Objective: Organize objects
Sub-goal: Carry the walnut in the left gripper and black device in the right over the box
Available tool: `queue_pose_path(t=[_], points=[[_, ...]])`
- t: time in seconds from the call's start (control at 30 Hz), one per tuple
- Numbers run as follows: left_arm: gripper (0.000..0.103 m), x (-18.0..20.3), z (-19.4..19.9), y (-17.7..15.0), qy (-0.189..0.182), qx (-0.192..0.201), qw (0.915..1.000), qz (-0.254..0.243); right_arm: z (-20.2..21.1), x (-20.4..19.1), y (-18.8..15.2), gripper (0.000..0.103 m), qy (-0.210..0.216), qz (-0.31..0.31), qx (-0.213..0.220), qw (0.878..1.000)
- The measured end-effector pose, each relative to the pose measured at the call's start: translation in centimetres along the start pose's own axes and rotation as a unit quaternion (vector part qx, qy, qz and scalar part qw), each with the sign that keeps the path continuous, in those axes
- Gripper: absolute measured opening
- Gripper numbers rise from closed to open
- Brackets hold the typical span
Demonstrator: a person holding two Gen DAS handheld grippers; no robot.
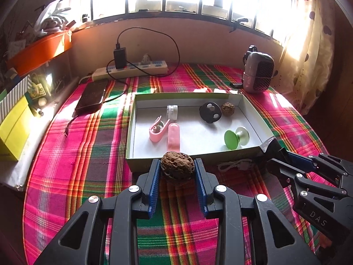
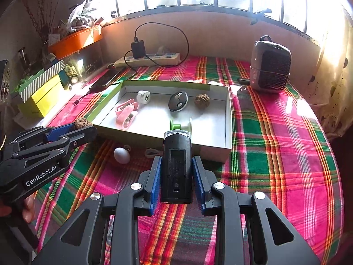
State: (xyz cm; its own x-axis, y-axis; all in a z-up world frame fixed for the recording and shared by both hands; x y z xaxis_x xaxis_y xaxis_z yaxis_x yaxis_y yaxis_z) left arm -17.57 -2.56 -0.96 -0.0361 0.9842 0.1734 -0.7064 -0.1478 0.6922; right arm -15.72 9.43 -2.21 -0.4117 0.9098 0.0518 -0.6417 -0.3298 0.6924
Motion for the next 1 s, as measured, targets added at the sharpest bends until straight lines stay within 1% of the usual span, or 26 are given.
queue_pose_path(t=[0.3, 0.5, 0.73, 1.0], points=[[0.028, 1.6, -1.1, 1.2, -0.014, -0.004, 0.9999, -0.009, -0.7, 1.6, 1.5, 0.029, -0.001, -0.006, 0.000, 1.000], [0.028, 2.2, -2.5, 2.2, -0.022, -0.012, 0.9997, -0.004, -1.8, 3.0, 2.6, 0.029, -0.002, -0.012, -0.005, 1.000], [0.028, 2.6, -4.1, 3.1, -0.021, -0.017, 0.9996, -0.004, -3.4, 4.6, 4.0, 0.029, -0.002, -0.019, -0.012, 1.000], [0.028, 2.8, -6.3, 3.2, -0.017, -0.031, 0.9993, -0.008, -6.1, 5.4, 4.6, 0.029, 0.020, -0.025, -0.037, 0.999]])
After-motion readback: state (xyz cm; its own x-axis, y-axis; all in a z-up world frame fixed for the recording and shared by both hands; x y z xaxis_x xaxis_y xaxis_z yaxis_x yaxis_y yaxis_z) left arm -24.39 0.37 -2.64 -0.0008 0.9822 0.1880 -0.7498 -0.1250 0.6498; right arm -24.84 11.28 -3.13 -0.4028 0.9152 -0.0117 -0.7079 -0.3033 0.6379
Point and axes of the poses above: each gripper's, at about its wrist camera, not at the fingertips, and z roughly against the way its jaws point, x to its right, y to its top, the point moved 9 cm from there along -z, roughly the way its jaws point, and after that the axes turned 9 degrees about z, right-handed, at the moved point
